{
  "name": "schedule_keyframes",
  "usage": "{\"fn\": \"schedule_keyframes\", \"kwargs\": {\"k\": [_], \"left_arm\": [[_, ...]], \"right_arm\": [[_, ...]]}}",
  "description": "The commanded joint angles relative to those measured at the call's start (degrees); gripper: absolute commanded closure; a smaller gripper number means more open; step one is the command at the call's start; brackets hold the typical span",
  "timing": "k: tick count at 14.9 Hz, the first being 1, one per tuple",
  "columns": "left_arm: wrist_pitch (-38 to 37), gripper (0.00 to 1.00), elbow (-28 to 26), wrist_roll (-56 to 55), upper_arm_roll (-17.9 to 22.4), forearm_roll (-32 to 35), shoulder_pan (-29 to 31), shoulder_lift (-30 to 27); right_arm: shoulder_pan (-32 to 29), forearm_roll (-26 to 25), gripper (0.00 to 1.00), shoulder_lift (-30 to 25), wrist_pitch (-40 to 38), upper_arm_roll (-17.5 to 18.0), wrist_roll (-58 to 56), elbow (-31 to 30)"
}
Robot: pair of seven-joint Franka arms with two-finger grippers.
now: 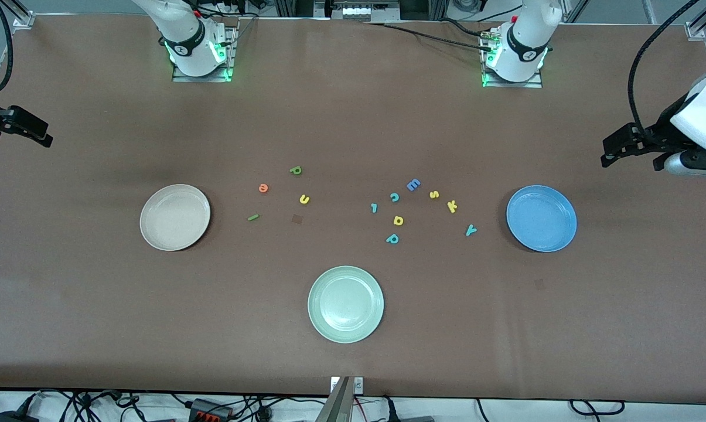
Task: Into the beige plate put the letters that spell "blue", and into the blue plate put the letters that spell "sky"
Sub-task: 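Move both grippers out from rest toward the scattered letters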
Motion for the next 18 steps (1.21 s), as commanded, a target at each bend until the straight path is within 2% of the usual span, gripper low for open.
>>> {"fn": "schedule_keyframes", "kwargs": {"k": [1,7,14,18], "left_arm": [[-0.84,0.00,-0.01,0.66,0.10,-0.52,0.15,-0.76],[-1.01,0.00,-0.01,1.18,0.01,-0.52,-0.11,-0.76],[-5.85,0.00,1.39,1.36,0.10,-1.39,-0.46,0.20],[-7.33,0.00,1.30,0.58,-1.12,-1.39,-2.04,1.96]], "right_arm": [[-0.04,-0.32,0.00,-1.38,-0.47,0.07,-0.59,-0.92],[0.05,-0.32,0.00,-1.12,-0.47,0.25,-0.51,-0.48],[-0.39,-0.06,0.00,-0.94,-0.47,-0.28,-0.68,-0.04],[0.49,-0.24,0.00,1.78,-0.03,0.25,-0.51,-0.04]]}}
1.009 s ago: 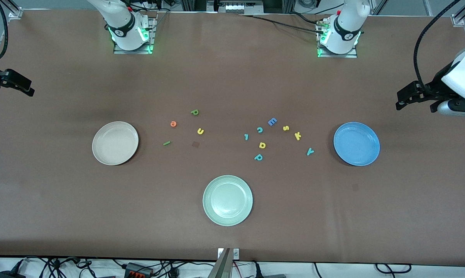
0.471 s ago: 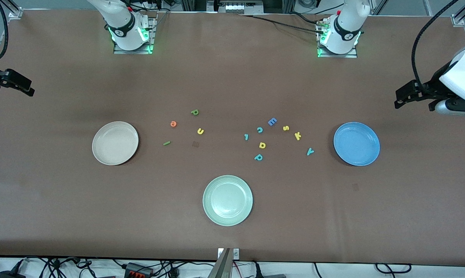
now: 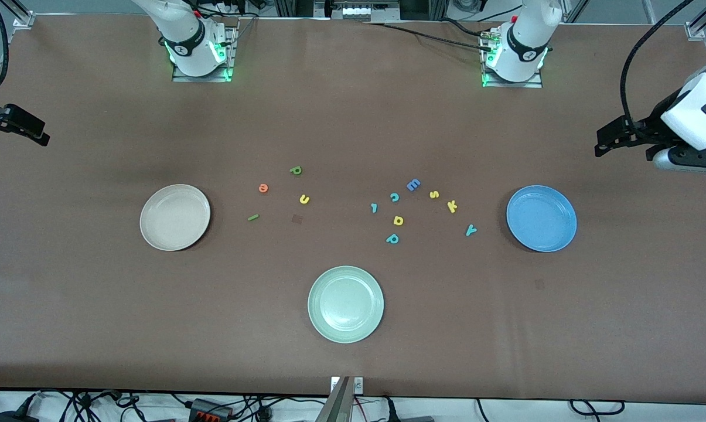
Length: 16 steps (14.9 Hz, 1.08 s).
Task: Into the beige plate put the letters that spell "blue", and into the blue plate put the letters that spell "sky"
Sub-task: 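Move both grippers out from rest toward the scattered letters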
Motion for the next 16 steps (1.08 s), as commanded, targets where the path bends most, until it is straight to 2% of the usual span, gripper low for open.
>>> {"fn": "schedule_keyframes", "kwargs": {"k": [1,6,9,10,12,14,16], "left_arm": [[-3.69,0.00,0.79,0.36,-1.02,-0.52,-1.84,1.76],[-4.32,0.00,0.70,1.15,-1.37,-0.08,-2.37,5.19],[-4.67,0.00,0.26,1.24,-1.46,0.09,-5.79,8.69],[-3.98,0.00,0.09,1.24,-1.46,0.27,-7.19,10.62],[-0.57,0.00,-0.17,1.24,-1.46,0.36,-10.18,13.62],[3.57,0.00,-1.14,1.93,-1.55,1.06,-11.86,15.30],[9.53,0.00,-3.94,9.63,-1.55,1.58,-12.66,15.91]], "right_arm": [[1.09,-0.06,0.00,2.64,0.13,0.47,-0.46,-0.09],[5.13,0.38,0.00,10.02,0.56,0.55,-0.45,0.00],[9.25,1.34,0.00,14.86,3.90,0.55,0.42,-0.09],[10.83,3.26,0.00,16.70,5.21,0.55,0.86,-0.09],[12.86,6.52,0.00,19.86,7.94,0.55,4.09,-0.18],[15.41,7.24,0.00,22.85,10.92,0.55,11.63,-0.18],[17.17,7.41,0.00,25.84,13.21,0.55,21.47,-0.18]]}}
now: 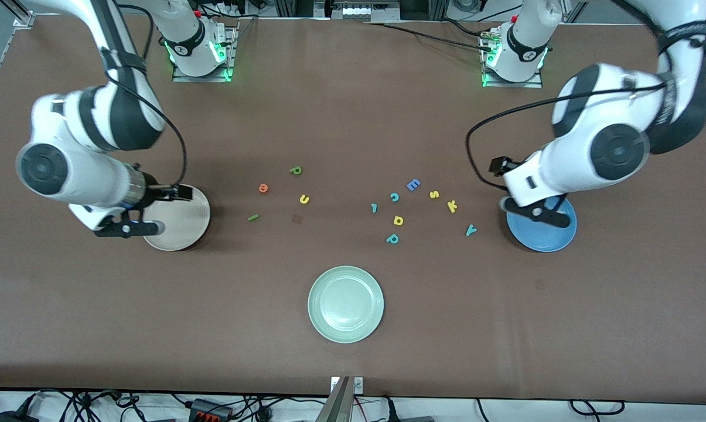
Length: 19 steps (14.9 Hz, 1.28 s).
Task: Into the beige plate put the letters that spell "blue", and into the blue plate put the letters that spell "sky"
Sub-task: 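Lower the right gripper to the green stick while the left gripper lowers to the y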
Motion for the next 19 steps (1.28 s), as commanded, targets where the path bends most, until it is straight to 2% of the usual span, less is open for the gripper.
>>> {"fn": "schedule_keyframes", "kwargs": {"k": [1,3,5,7,11,13,15,17,19], "left_arm": [[7.95,0.00,-4.62,11.33,0.23,1.59,0.10,-0.18],[15.50,0.00,-10.41,16.80,0.23,1.68,0.37,-0.18],[23.23,0.00,-15.87,17.17,0.23,2.21,0.37,-0.26],[28.79,0.00,-18.61,16.48,0.23,2.56,-0.15,0.61],[36.62,0.00,-18.88,14.97,0.32,2.56,-0.07,4.73],[38.13,0.00,-18.88,14.89,0.41,2.56,0.19,6.76],[39.96,0.00,-18.97,14.89,0.41,2.65,0.11,8.86],[41.72,0.00,-18.88,14.89,0.41,2.65,0.11,10.45],[43.39,0.01,-18.88,14.97,0.41,2.65,0.11,11.77]], "right_arm": [[2.43,0.79,0.00,3.78,3.04,-0.34,11.71,0.36],[4.45,0.79,0.00,5.71,4.80,-0.34,19.36,0.27],[6.04,0.79,0.00,8.17,7.78,-0.34,27.70,0.27],[7.01,0.79,0.00,11.07,10.25,-0.34,31.08,0.19],[9.03,0.97,0.00,14.77,17.10,-0.25,41.34,0.01],[9.82,0.88,0.00,15.39,19.31,-0.25,45.83,0.01],[11.05,0.97,0.10,16.18,20.89,-0.17,49.35,-0.43],[11.41,0.88,0.16,15.83,23.25,-0.25,52.17,-2.53],[12.37,0.88,0.16,14.43,29.74,-0.25,54.55,-7.17]]}}
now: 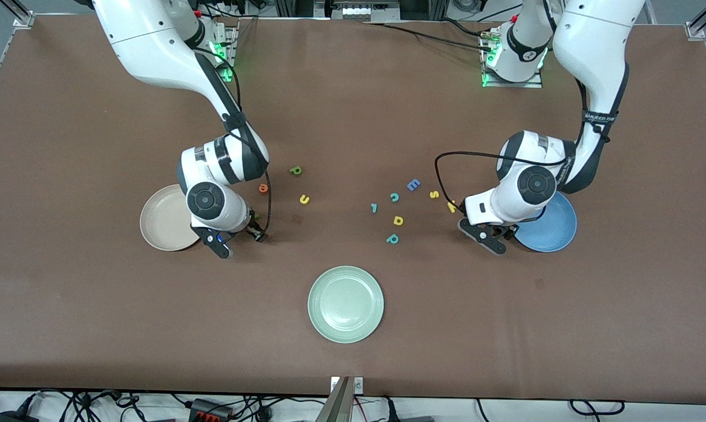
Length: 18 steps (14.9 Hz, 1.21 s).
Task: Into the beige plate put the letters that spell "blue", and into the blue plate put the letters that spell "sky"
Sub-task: 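Lower the right gripper to the green stick while the left gripper lowers to the y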
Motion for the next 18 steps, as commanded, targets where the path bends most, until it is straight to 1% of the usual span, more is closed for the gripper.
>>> {"fn": "schedule_keyframes", "kwargs": {"k": [1,2,6,8,10,12,13,14,16,18], "left_arm": [[2.35,0.06,0.27,-0.42,-0.02,1.13,0.10,1.68],[2.79,0.12,0.27,-0.42,-0.02,1.13,0.10,2.12],[4.28,0.36,0.45,-0.34,-0.02,1.13,-0.17,3.70],[4.37,0.40,0.45,-0.25,0.07,1.13,-0.34,4.05],[5.86,0.41,0.62,-0.16,-0.02,1.48,-0.52,4.93],[6.57,0.45,0.62,-0.16,-0.02,3.67,-0.52,5.11],[6.57,0.53,0.62,-0.16,-0.02,4.99,-0.52,5.02],[6.57,0.63,0.62,-0.16,-0.02,5.26,-0.52,5.02],[6.31,0.77,0.71,0.19,-0.02,5.26,-0.52,4.59],[5.52,0.84,0.80,0.63,0.07,5.35,-0.43,3.97]], "right_arm": [[2.13,0.55,0.16,-3.03,10.45,-0.32,3.90,-8.66],[2.32,0.55,0.16,-3.73,14.24,-0.32,5.04,-10.87],[2.23,0.55,0.16,-4.61,13.41,-0.40,5.50,-10.89],[1.88,0.55,0.16,-5.49,11.48,-0.58,4.97,-10.37],[1.88,0.55,0.16,-5.85,9.89,-0.67,5.40,-10.19],[2.05,0.46,0.16,-5.76,9.89,-0.58,5.41,-10.27],[2.06,0.55,0.16,-5.59,9.89,-0.49,5.32,-10.27],[2.14,0.55,0.17,-5.32,9.89,-0.41,5.67,-10.27],[2.40,0.55,0.19,-4.62,10.15,-0.32,6.81,-10.36],[2.85,0.55,0.22,-4.35,10.24,-0.32,6.81,-10.36]]}}
